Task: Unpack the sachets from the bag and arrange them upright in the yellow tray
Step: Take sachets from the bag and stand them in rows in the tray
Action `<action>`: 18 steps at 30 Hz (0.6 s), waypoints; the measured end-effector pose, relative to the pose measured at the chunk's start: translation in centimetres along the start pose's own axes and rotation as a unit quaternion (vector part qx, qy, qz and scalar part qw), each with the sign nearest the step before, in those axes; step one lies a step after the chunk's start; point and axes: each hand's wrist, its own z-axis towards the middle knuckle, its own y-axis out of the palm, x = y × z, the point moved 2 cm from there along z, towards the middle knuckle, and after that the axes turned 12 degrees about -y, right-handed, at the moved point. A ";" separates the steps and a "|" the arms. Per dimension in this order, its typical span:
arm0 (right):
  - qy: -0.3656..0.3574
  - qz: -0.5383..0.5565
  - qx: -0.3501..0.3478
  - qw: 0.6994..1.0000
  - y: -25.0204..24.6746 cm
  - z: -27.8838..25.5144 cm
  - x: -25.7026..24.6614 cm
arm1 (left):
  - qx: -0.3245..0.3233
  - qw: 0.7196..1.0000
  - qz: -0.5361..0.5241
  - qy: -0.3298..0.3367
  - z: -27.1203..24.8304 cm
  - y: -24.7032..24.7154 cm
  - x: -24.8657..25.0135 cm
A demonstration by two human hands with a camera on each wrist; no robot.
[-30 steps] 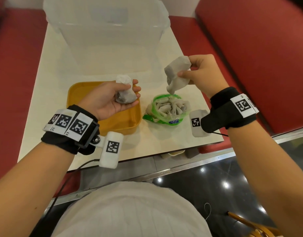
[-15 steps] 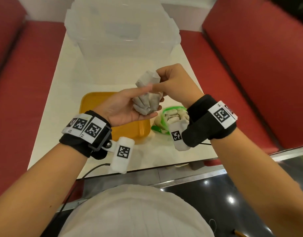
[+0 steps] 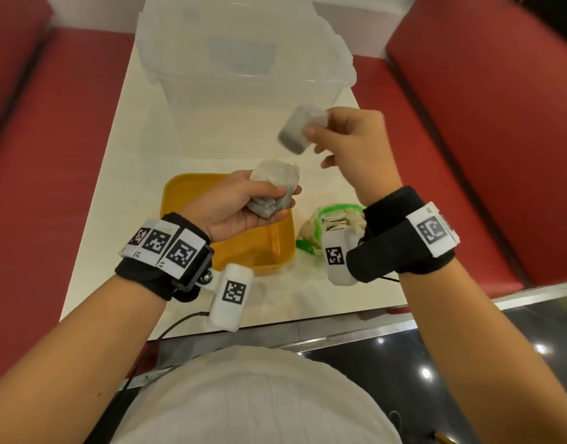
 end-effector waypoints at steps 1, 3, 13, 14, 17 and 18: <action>0.012 0.025 0.020 0.999 -0.5 -0.2 -0.2 | 0.003 1.000 -0.008 0.006 0.0 -0.3 -0.1; 0.046 0.083 0.002 0.995 -0.7 -1.1 -0.4 | 0.005 1.000 -0.026 0.017 0.1 -0.6 -0.3; 0.003 -0.107 -0.054 0.993 1.9 -2.5 0.7 | -0.049 0.993 -0.108 -0.012 -1.0 0.0 0.4; -0.015 -0.134 -0.065 0.989 1.9 -2.4 0.6 | -0.045 0.995 -0.090 -0.016 -0.8 0.0 0.4; -0.031 -0.143 -0.082 0.986 1.3 -2.4 0.3 | -0.002 1.000 -0.010 0.003 -0.2 0.4 0.3; -0.030 -0.129 -0.088 0.987 0.8 -2.4 0.3 | 0.004 1.000 0.013 0.007 0.0 0.7 0.3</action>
